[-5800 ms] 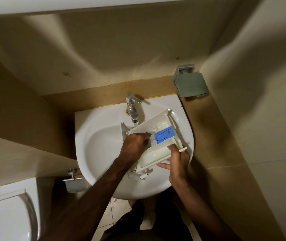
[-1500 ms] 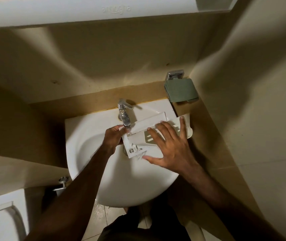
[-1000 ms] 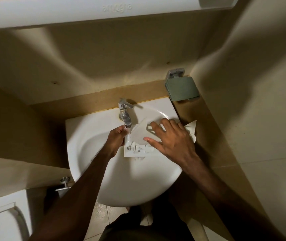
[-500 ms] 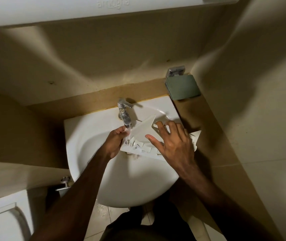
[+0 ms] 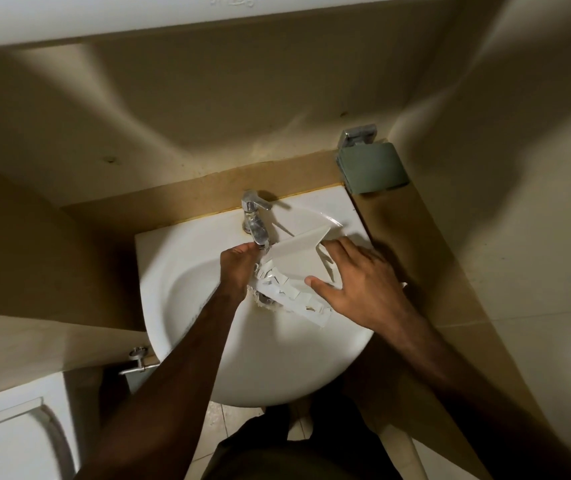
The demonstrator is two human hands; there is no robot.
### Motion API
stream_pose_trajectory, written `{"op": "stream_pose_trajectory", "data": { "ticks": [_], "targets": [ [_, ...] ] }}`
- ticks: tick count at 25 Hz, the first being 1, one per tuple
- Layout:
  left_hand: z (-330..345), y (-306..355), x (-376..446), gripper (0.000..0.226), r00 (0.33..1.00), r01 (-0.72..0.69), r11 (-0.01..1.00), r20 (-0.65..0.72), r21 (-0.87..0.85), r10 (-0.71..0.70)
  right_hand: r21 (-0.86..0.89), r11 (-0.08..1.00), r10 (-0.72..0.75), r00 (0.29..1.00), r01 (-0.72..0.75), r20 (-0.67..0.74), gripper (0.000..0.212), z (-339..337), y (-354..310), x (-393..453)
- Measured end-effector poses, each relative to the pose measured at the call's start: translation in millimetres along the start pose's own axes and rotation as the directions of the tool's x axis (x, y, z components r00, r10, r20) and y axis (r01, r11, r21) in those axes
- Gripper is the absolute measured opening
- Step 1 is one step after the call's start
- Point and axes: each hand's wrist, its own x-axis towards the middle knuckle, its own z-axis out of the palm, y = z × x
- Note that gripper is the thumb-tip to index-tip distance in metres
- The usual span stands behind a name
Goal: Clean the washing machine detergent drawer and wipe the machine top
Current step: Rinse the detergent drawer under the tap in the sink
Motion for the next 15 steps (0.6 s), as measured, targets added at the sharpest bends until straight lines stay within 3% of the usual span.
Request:
{"op": "stream_pose_trajectory", "data": {
  "ticks": [3,6,11,15],
  "targets": [
    [-1.3,8.5,4.1,0.015,0.987,0.12,0.989,0.119,-0.088,-0.11,0.036,0.998,0.062,0.997,-0.06,-0.046,0.062,1.6,-4.0,-4.3],
    [-9.3,-1.1,-4.7,0.029,0.955,0.207,0.934,0.266,-0.291,-0.129,0.064,0.989,0.142,0.987,-0.137,-0.078,0.062,-4.4,-15.4,2.8],
    [-6.8,-17.9,-9.3,0.018,0.985,0.169,0.957,0.056,-0.234,-0.161,0.065,0.971,0.232,0.972,-0.23,-0.03,0.065,-7.4,-34.4,3.2],
    [-1.5,-9.8,-22.5,0.023,0.972,0.227,0.866,0.159,-0.446,-0.173,0.081,0.945,0.323,0.942,-0.317,-0.087,0.064,-8.9,-36.2,2.9]
  ]
}}
